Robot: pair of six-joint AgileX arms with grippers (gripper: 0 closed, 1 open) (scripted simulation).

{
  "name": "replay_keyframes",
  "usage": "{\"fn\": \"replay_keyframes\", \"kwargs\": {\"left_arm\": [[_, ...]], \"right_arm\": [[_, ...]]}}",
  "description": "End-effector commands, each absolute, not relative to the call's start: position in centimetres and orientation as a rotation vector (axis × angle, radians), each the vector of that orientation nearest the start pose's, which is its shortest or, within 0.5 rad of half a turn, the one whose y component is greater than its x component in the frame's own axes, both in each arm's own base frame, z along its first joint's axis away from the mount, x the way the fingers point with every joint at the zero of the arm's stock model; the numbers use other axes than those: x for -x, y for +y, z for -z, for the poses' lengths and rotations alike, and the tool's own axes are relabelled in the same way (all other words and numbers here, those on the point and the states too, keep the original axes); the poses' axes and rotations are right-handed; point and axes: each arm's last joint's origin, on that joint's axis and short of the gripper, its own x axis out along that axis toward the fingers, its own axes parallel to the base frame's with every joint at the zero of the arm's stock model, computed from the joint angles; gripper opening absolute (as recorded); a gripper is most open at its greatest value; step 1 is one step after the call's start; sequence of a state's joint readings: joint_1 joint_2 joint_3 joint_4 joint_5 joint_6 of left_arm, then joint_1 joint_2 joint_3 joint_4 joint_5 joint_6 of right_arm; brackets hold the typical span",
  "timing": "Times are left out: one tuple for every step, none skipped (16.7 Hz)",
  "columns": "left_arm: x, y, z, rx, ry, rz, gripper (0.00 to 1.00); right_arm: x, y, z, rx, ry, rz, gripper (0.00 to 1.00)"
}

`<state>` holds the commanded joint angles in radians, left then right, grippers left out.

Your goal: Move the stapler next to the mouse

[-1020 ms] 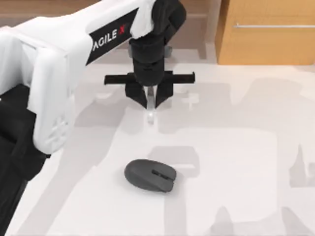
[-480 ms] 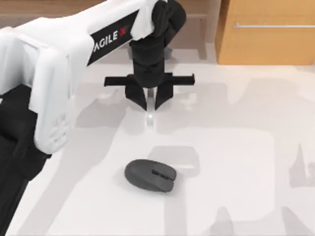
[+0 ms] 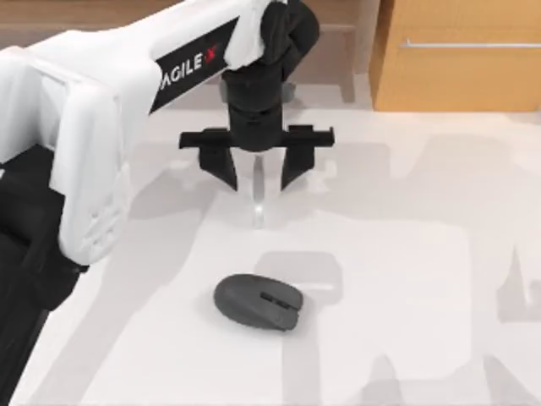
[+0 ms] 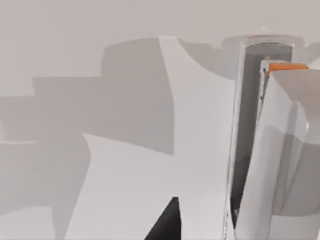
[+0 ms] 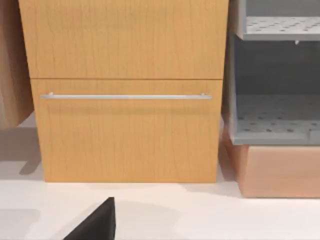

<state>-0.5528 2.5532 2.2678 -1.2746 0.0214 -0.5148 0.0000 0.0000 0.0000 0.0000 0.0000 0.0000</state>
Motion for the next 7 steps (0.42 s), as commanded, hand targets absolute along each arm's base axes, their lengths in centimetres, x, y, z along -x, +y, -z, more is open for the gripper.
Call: {"fn": "replay_keyframes", "kwargs": {"left_arm": [[-42.75, -25.67, -13.61, -0.005, 1.569, 0.033, 0.98], [-42.75, -25.67, -13.61, -0.005, 1.569, 0.033, 1.00], [-42.75, -25.67, -13.61, -0.005, 1.569, 0.033, 1.00], [-42.75, -25.67, -13.61, -0.005, 1.569, 0.033, 1.00], [-42.75, -25.67, -13.61, -0.005, 1.569, 0.033, 1.00], [-42.75, -25.67, -13.61, -0.005, 1.569, 0.033, 1.00], [-42.75, -25.67, -13.61, -0.005, 1.569, 0.033, 1.00]], "right_arm": [[-10.57, -0.12, -16.00, 0.000, 0.000, 0.000, 1.00], [-10.57, -0.12, -16.00, 0.000, 0.000, 0.000, 1.00], [-10.57, -0.12, -16.00, 0.000, 0.000, 0.000, 1.00], [-10.57, -0.12, -16.00, 0.000, 0.000, 0.000, 1.00], [-10.57, -0.12, -16.00, 0.000, 0.000, 0.000, 1.00], [-10.57, -0.12, -16.00, 0.000, 0.000, 0.000, 1.00], [-10.57, -0.12, -16.00, 0.000, 0.000, 0.000, 1.00]]}}
